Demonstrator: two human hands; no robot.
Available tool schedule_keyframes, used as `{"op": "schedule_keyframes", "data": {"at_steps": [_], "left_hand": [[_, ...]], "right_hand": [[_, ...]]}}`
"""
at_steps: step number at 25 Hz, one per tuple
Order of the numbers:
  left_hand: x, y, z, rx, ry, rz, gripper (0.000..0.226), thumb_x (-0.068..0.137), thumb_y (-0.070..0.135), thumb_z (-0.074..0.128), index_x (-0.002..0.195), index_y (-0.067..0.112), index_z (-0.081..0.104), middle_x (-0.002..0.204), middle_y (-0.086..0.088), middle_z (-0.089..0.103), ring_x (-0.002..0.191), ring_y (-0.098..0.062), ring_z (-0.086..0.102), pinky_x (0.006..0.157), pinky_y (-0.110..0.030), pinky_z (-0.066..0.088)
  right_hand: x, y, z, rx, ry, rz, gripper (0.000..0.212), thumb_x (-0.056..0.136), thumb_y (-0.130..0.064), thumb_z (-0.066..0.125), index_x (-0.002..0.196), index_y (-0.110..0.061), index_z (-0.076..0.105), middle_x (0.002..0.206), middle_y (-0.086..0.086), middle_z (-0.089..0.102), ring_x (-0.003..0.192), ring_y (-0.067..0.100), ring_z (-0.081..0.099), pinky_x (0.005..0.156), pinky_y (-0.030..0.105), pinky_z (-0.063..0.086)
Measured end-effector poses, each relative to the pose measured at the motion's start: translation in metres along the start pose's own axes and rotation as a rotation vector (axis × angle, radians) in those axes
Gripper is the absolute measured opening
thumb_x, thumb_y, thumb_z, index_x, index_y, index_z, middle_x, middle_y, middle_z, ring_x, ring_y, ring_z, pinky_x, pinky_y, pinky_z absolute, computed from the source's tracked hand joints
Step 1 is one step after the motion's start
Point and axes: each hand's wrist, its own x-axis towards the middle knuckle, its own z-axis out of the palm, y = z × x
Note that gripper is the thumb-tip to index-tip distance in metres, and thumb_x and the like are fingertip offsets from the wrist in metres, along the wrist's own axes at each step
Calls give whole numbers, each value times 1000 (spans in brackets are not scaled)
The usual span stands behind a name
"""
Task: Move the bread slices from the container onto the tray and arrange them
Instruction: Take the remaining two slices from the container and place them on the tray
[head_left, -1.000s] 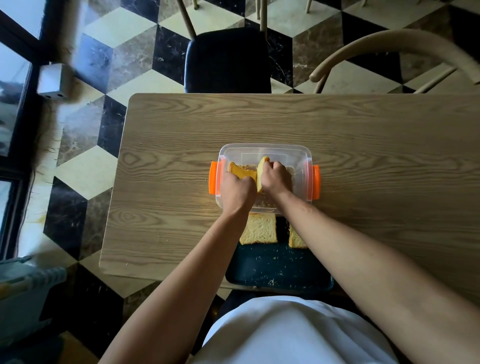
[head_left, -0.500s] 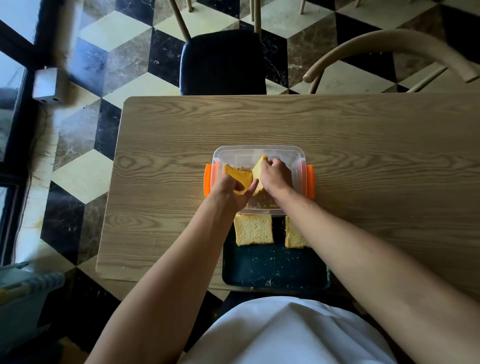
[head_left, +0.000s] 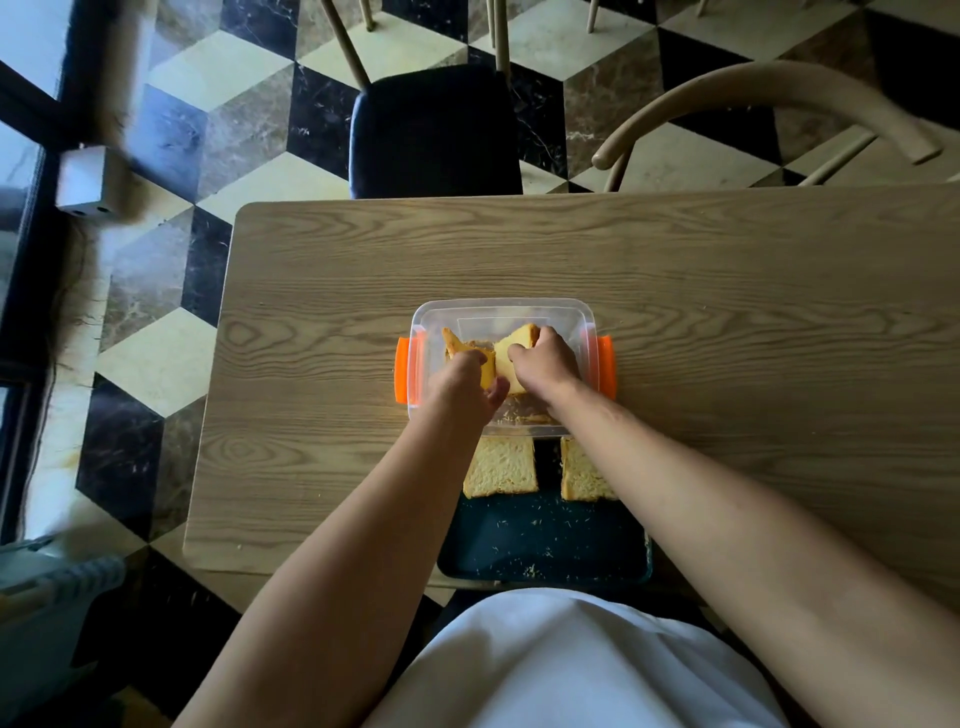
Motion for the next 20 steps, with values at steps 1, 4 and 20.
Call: {"op": "schedule_keyframes", "data": {"at_steps": [1,4,20], "left_hand": [[4,-1,0,82,10,56,7,93,14,62,92,7,59,81,-9,56,64,-23,58,37,-21,51],[22,-4,-4,463,124,328,19,85,32,65,86,13,68,79,-5,72,72,-25,70,73,-39,64],[-23,10,-43,619,58,878,3,70,7,58,72,8,57,65,-8,54,64,-22,53,57,-44,56]], "right_hand": [[0,0,0,-23,2,-9,47,88,-30,56,130,-12,47,124,14,62,107,34,59,79,34,45],[1,1,1,-121,27,-33,48,84,-28,63,126,-11,50,123,16,64,109,36,60,81,33,46],[-71,-3,-45,6,340,-410,19,79,-20,67,95,-15,57,80,2,67,64,13,62,53,20,44]]}}
